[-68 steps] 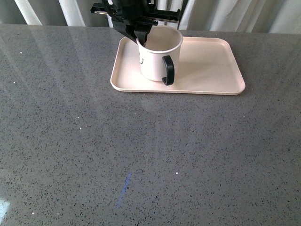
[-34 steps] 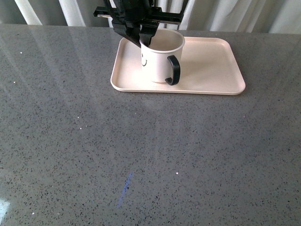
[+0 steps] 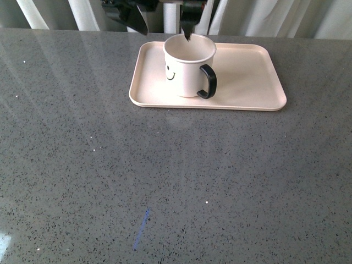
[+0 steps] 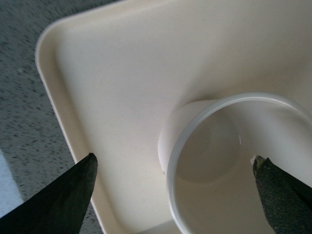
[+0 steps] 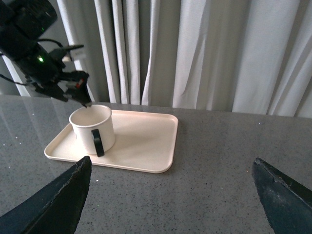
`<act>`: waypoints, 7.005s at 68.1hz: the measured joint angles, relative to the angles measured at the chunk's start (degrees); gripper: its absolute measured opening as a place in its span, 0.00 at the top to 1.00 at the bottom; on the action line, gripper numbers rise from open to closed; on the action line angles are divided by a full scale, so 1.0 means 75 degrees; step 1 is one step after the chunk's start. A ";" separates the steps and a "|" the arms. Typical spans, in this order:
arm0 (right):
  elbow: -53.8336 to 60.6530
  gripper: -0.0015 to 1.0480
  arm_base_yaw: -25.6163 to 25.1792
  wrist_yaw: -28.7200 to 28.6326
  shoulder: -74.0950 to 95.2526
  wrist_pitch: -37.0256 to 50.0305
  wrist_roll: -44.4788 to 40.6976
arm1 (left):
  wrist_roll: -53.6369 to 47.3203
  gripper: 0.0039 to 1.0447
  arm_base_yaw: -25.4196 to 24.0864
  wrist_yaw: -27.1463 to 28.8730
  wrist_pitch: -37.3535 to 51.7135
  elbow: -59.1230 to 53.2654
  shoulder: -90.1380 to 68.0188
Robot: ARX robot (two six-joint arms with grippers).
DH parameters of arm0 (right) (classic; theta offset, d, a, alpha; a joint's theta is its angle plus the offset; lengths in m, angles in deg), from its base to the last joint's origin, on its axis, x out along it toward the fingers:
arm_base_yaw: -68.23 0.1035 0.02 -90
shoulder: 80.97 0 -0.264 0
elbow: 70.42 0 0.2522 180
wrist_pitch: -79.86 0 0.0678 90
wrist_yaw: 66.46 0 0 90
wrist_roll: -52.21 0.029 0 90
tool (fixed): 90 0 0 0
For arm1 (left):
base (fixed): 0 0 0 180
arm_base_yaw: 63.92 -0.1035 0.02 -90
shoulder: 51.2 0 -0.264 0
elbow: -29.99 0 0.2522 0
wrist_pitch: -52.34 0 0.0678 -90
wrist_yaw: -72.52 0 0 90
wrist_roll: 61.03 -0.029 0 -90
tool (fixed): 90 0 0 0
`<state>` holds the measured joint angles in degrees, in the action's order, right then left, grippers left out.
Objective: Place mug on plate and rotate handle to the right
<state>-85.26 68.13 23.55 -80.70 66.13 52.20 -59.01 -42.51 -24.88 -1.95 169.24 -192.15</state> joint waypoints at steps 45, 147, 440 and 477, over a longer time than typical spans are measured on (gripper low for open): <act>0.0000 0.09 0.0000 0.0000 0.0000 0.0000 0.0000 | -0.0175 0.70 -0.1623 0.2270 1.1811 -1.0159 0.6321; 0.0000 0.09 0.0000 0.0000 0.0000 0.0000 0.0000 | -0.0233 0.99 -0.2833 0.0985 0.9830 -1.6629 1.4262; -1.2024 0.09 0.1524 -0.0901 1.6594 -0.2393 0.1923 | -0.0239 0.09 -0.2836 0.0985 0.5403 -1.6629 1.8672; -1.2345 0.81 0.1492 -0.0740 1.7054 -0.2521 0.1996 | -0.0239 0.09 -0.2836 0.0985 0.5403 -1.6629 1.8672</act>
<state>-177.85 79.32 18.00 47.21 47.22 67.17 -60.80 -63.78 -17.49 38.57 44.53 -52.11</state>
